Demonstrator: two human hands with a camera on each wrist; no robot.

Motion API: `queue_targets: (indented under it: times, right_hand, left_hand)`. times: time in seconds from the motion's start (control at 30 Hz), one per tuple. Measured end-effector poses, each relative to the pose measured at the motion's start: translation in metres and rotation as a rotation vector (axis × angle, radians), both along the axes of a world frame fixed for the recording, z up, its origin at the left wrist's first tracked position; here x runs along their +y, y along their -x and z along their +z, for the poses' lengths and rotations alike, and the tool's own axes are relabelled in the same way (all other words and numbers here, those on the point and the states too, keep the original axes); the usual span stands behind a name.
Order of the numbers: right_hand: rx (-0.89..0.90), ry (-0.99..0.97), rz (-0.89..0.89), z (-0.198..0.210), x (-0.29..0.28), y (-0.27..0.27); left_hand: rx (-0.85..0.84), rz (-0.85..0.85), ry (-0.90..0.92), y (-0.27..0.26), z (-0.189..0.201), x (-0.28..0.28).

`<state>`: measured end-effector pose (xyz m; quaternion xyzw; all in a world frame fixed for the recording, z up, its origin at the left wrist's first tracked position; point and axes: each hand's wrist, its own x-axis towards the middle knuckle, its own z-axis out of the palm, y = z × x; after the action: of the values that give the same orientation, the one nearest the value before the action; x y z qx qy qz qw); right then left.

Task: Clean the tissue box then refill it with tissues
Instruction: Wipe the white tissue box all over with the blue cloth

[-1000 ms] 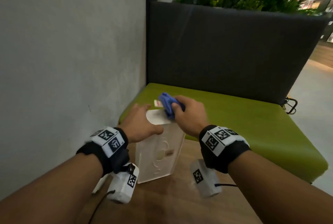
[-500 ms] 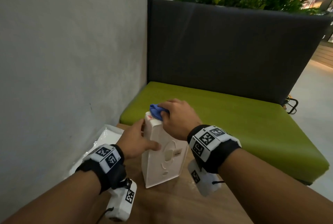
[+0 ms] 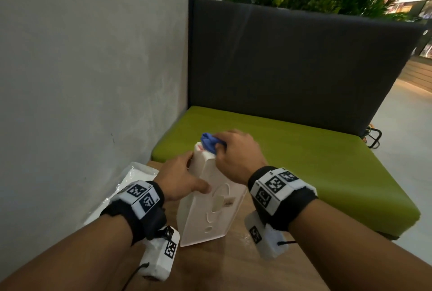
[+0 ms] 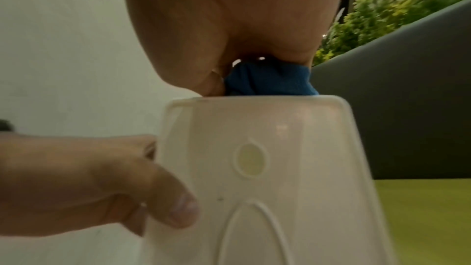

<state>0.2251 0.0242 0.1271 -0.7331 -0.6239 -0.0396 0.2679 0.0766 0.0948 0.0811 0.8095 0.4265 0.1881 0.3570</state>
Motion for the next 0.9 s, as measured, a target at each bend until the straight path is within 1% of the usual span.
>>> queue_targets:
  times: [0.03, 0.1, 0.27, 0.4, 0.43, 0.5, 0.6, 0.67, 0.73, 0.8, 0.9]
  right_hand:
    - [0.001, -0.028, 0.038, 0.0, 0.0, 0.006]
    - [0.016, -0.07, 0.053, -0.002, -0.001, 0.008]
    - [0.07, -0.037, -0.07, -0.008, -0.009, -0.012]
    - [0.069, -0.035, -0.096, -0.006, -0.006, -0.016]
    - [0.074, -0.04, -0.097, -0.007, -0.004, -0.017]
    - [0.089, -0.064, -0.105, -0.01, -0.004, -0.018]
    - [0.112, -0.091, -0.116, -0.013, -0.006, -0.023]
    - [0.135, -0.089, -0.131, -0.014, -0.007, -0.028]
    - [0.152, -0.07, -0.154, -0.014, -0.006, -0.032]
    - [0.181, -0.033, -0.194, -0.013, -0.006, -0.036]
    - [0.313, 0.056, -0.254, -0.004, -0.008, -0.048]
  left_hand:
    - [0.017, 0.009, 0.0, 0.0, 0.0, 0.001]
    - [0.013, 0.022, 0.003, 0.001, 0.0, 0.001]
    - [-0.085, -0.015, 0.007, 0.0, -0.007, -0.005]
    - [-0.143, -0.04, 0.063, -0.001, -0.017, -0.002]
    - [-0.131, -0.042, 0.07, -0.001, -0.019, -0.001]
    - [-0.054, -0.08, 0.088, 0.004, -0.029, 0.0]
    - [0.157, -0.164, 0.113, 0.017, -0.054, -0.004]
    - [0.261, -0.174, 0.102, 0.025, -0.07, -0.007]
    - [0.25, -0.141, 0.118, 0.026, -0.08, -0.006]
    - [0.236, -0.108, 0.136, 0.025, -0.078, -0.004]
    - [0.231, -0.097, 0.121, 0.025, -0.069, 0.005]
